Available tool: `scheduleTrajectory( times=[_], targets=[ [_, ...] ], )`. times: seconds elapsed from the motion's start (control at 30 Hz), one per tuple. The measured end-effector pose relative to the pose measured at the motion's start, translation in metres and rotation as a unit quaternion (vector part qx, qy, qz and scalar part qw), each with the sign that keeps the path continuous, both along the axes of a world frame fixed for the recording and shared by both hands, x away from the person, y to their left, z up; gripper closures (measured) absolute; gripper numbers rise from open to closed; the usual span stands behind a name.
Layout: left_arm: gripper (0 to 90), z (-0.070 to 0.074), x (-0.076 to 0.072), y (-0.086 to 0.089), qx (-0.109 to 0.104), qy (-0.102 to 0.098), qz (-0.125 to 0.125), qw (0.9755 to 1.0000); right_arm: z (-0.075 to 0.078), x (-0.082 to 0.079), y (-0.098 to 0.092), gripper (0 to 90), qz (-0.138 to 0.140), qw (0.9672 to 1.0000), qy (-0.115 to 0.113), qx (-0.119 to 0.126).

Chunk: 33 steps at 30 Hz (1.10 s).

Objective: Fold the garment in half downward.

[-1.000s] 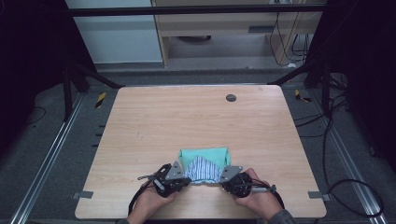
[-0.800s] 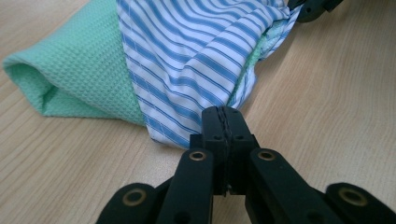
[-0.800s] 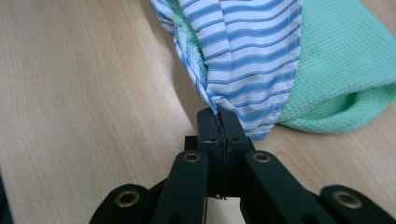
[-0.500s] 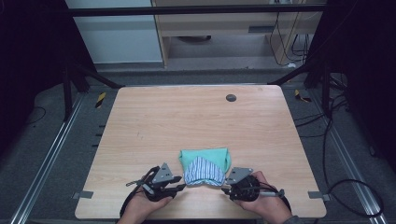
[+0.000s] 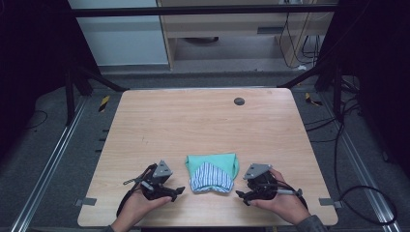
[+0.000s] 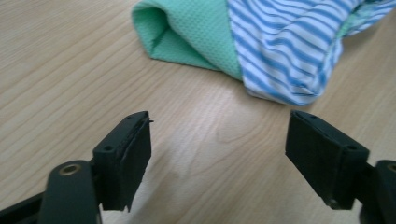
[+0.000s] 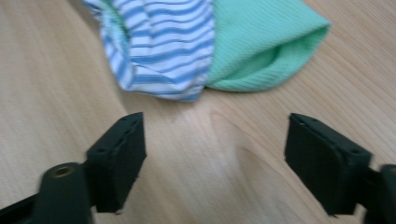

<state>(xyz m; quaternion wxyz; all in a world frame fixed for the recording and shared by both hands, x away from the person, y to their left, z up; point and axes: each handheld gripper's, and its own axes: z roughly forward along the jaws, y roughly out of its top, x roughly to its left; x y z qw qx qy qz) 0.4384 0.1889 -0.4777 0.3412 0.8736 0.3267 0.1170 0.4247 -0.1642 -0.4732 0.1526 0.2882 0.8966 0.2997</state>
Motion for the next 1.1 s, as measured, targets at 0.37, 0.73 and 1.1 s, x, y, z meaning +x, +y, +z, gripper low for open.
scheduleTrajectory(
  times=[0.37,0.73,1.1],
  targets=[
    [4.1,0.002,0.034,0.031,0.017,0.002,0.028,0.9994,-0.011,0.034,-0.031,6.9,-0.088,0.9954,0.028,0.023],
    [4.9,-0.007,0.060,0.059,0.025,-0.005,0.069,0.9973,-0.009,0.067,-0.047,9.7,-0.134,0.9909,0.009,0.015],
    [5.2,-0.017,0.087,0.078,0.018,-0.019,0.135,0.9904,-0.011,0.098,-0.047,7.5,-0.186,0.9813,0.001,0.049]
  ],
)
